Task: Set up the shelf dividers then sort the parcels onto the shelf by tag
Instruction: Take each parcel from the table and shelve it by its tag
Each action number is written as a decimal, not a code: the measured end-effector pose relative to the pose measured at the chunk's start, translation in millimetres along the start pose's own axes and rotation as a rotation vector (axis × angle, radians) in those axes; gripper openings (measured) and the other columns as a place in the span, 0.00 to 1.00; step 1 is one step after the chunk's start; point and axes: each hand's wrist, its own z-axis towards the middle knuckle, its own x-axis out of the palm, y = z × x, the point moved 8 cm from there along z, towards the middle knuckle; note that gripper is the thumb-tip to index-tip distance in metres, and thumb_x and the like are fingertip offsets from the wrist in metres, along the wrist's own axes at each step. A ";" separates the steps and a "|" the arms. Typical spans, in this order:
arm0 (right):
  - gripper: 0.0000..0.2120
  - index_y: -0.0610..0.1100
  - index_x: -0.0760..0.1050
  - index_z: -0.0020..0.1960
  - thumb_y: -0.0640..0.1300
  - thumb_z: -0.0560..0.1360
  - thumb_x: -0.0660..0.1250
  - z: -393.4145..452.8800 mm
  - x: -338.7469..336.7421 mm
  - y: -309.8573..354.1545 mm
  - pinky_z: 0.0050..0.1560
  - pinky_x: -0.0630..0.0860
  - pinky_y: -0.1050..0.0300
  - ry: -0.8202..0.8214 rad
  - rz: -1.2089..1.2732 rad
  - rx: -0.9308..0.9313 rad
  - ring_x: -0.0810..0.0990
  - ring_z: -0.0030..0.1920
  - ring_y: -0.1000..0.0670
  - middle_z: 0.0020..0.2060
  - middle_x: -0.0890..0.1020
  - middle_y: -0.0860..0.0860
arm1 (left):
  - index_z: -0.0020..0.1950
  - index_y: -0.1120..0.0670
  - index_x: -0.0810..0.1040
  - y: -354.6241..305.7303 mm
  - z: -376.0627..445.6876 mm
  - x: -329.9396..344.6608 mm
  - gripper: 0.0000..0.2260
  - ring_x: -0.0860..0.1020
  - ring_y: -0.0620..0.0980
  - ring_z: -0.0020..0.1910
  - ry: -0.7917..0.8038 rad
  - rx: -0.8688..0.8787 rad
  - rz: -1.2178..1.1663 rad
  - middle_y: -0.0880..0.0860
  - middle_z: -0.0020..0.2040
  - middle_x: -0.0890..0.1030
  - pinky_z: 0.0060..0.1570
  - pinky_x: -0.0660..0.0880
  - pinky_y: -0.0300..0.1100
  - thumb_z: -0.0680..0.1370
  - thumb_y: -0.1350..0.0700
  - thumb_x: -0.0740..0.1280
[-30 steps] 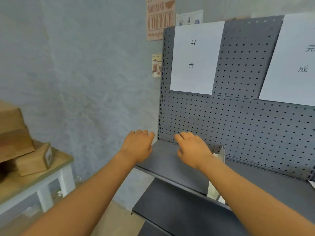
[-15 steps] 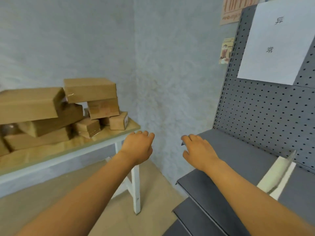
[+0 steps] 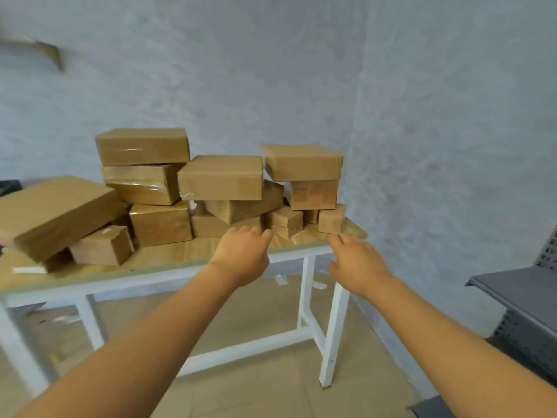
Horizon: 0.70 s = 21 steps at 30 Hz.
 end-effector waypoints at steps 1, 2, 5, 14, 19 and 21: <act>0.17 0.45 0.67 0.68 0.44 0.79 0.60 10.7 1.5 23.4 0.57 0.68 0.52 0.001 0.015 -0.014 0.71 0.63 0.44 0.62 0.73 0.47 | 0.63 0.52 0.72 24.2 -8.1 1.2 0.12 0.77 0.55 0.54 0.004 -0.015 0.000 0.53 0.56 0.79 0.51 0.71 0.47 0.80 0.53 0.59; 0.18 0.45 0.66 0.68 0.44 0.80 0.60 21.2 4.0 48.4 0.57 0.68 0.52 0.005 0.027 -0.035 0.71 0.63 0.44 0.62 0.73 0.47 | 0.63 0.52 0.72 49.1 -16.8 2.6 0.12 0.77 0.55 0.54 0.006 -0.034 0.001 0.53 0.56 0.79 0.52 0.72 0.47 0.80 0.53 0.59; 0.20 0.45 0.65 0.71 0.45 0.80 0.60 50.2 13.1 131.2 0.59 0.69 0.51 0.003 0.056 -0.114 0.69 0.66 0.44 0.64 0.72 0.47 | 0.63 0.52 0.72 126.1 -49.4 5.7 0.12 0.78 0.54 0.55 0.015 -0.100 0.023 0.52 0.56 0.79 0.54 0.74 0.47 0.80 0.53 0.59; 0.21 0.46 0.66 0.71 0.44 0.79 0.60 103.8 30.2 337.5 0.63 0.70 0.48 -0.005 0.111 -0.369 0.70 0.66 0.44 0.64 0.73 0.47 | 0.65 0.51 0.72 294.7 -147.6 4.8 0.14 0.78 0.53 0.56 0.044 -0.297 0.073 0.51 0.59 0.79 0.53 0.74 0.46 0.81 0.52 0.59; 0.21 0.47 0.66 0.72 0.46 0.79 0.60 132.3 35.9 396.8 0.63 0.71 0.47 0.012 0.140 -0.451 0.70 0.66 0.44 0.65 0.73 0.48 | 0.57 0.52 0.71 359.8 -182.2 3.1 0.07 0.77 0.55 0.53 0.084 -0.432 0.130 0.53 0.54 0.79 0.47 0.70 0.47 0.80 0.53 0.58; 0.22 0.47 0.65 0.73 0.46 0.79 0.61 145.4 39.1 412.8 0.63 0.71 0.48 0.019 0.168 -0.471 0.70 0.67 0.44 0.66 0.73 0.48 | 0.56 0.53 0.70 380.3 -190.1 3.3 0.07 0.77 0.56 0.51 0.108 -0.479 0.151 0.53 0.53 0.78 0.46 0.69 0.47 0.80 0.52 0.58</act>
